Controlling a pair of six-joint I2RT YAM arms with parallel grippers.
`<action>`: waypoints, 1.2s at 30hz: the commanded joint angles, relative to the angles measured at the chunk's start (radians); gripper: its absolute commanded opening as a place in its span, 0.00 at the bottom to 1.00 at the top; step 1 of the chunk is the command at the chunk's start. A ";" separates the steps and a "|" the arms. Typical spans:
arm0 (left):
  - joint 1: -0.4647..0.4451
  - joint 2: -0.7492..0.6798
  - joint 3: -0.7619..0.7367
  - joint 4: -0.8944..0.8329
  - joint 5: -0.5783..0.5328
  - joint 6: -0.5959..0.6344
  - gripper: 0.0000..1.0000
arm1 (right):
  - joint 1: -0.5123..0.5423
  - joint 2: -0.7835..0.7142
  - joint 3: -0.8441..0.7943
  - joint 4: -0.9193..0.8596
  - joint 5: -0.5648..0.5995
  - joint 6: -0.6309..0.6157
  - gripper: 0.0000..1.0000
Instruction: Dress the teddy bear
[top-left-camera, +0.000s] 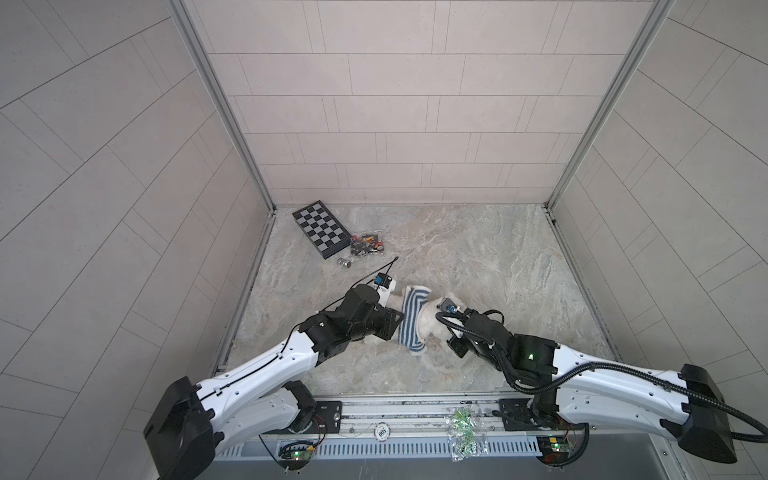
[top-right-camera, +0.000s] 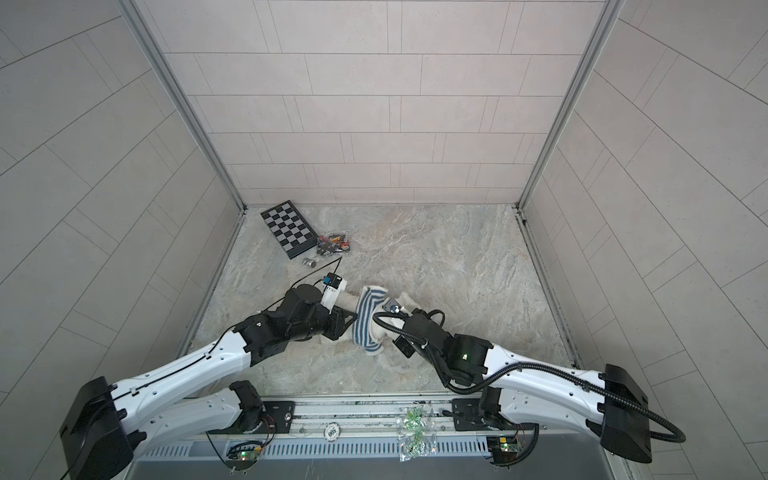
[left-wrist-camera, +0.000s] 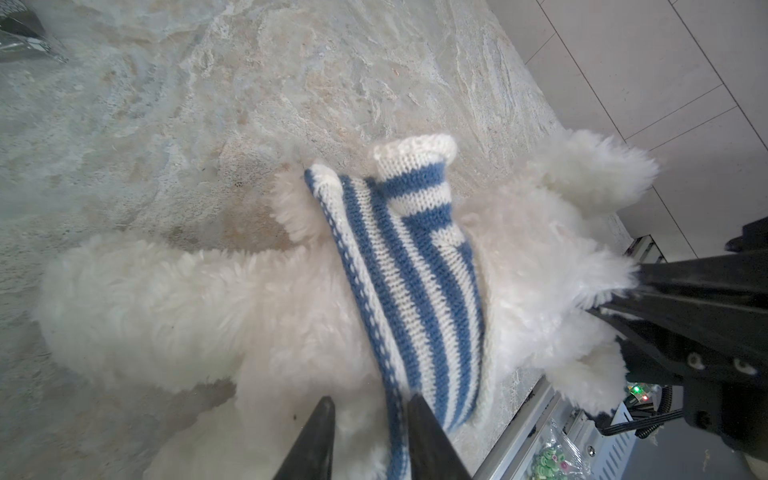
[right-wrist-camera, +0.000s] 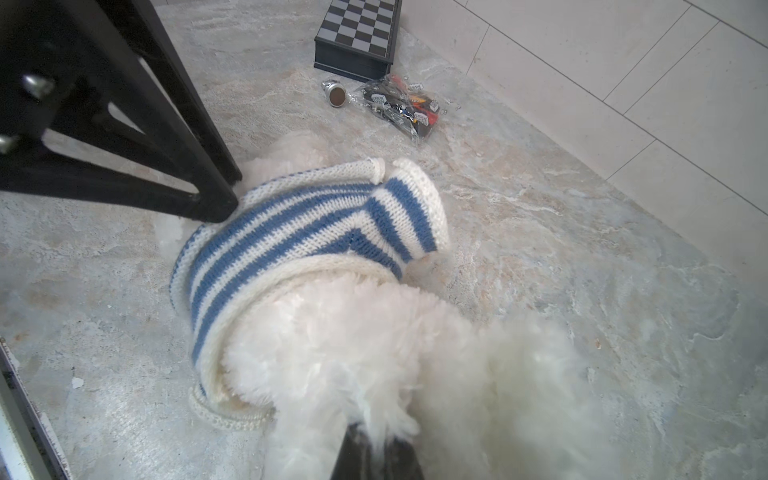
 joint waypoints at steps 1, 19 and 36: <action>0.003 0.018 0.025 0.031 0.024 0.001 0.30 | 0.016 -0.012 -0.003 0.041 0.068 -0.045 0.00; 0.034 0.047 0.016 0.086 0.052 -0.042 0.00 | 0.088 -0.006 -0.002 0.050 0.155 -0.107 0.00; 0.328 -0.079 -0.194 0.144 0.091 -0.107 0.00 | 0.132 -0.115 -0.053 0.056 0.225 -0.170 0.00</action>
